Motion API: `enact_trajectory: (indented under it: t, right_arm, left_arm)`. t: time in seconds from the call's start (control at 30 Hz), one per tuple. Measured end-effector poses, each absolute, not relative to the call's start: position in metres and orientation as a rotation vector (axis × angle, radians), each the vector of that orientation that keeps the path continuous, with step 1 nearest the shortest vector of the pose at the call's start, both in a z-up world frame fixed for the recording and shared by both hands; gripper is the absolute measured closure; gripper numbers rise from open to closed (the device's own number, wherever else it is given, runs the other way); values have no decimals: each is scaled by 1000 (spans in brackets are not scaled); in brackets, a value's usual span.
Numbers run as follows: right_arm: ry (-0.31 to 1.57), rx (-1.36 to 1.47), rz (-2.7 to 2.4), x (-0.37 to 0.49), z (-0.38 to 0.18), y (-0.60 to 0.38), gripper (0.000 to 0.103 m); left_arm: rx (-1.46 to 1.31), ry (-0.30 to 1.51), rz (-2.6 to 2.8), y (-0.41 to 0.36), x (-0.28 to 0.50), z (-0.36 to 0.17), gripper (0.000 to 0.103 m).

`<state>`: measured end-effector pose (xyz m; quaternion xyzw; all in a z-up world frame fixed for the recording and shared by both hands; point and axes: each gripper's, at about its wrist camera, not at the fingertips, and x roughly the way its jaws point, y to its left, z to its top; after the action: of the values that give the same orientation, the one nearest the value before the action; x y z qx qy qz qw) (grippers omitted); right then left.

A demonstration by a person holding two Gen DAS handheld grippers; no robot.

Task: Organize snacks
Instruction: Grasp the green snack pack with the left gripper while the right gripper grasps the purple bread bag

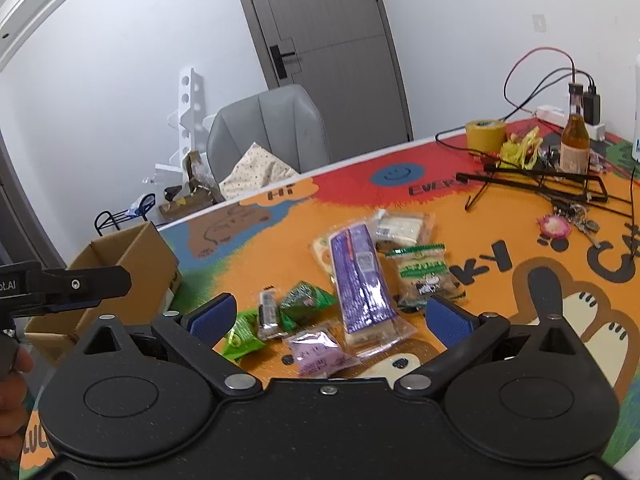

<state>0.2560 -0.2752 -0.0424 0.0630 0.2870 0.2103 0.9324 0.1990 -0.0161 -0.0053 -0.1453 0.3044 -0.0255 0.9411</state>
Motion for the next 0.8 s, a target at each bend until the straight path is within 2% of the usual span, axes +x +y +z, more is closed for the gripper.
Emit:
enact_trajectory:
  t: [0.17, 0.23, 0.4, 0.53, 0.67, 0.8]
  right_arm:
    - [610, 136, 426, 266, -50, -279, 1]
    - [619, 138, 428, 270, -53, -281, 4]
    - [660, 138, 433, 282, -63, -281, 21]
    - [676, 135, 426, 291, -71, -280, 24]
    - [693, 134, 427, 302, -76, -279, 32]
    - [702, 127, 426, 311, -80, -275, 37]
  left_arm:
    - [-294, 652, -57, -25, 211, -14, 11]
    - [-294, 660, -58, -28, 215, -18, 12]
    - [-283, 691, -57, -34, 226, -29, 22]
    - [-275, 723, -60, -41, 238, -40, 31]
    - [-275, 755, -57, -45, 250, -51, 38]
    - [-267, 784, -49, -49, 263, -62, 41]
